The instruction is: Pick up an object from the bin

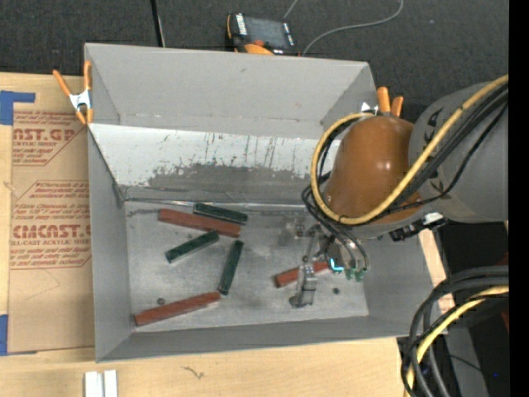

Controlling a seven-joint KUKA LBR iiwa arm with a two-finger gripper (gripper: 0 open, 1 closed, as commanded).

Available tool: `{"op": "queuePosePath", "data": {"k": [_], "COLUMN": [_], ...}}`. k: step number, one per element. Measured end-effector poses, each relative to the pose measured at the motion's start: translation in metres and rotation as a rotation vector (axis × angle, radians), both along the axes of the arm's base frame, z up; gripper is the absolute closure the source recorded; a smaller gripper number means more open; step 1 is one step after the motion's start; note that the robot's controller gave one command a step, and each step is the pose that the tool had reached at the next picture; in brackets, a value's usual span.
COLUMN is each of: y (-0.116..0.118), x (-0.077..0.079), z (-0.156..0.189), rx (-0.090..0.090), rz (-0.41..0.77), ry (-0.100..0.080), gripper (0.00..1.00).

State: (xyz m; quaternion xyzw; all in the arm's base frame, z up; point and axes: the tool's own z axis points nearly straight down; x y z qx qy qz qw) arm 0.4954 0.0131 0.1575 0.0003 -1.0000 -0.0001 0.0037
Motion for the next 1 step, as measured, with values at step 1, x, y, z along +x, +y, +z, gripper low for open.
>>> {"op": "queuePosePath", "data": {"k": [1], "y": [-0.0622], "x": [0.0119], "z": [-0.0921], "rx": [-0.001], "rz": [0.086], "ry": [-0.001], "gripper": [0.00]}}
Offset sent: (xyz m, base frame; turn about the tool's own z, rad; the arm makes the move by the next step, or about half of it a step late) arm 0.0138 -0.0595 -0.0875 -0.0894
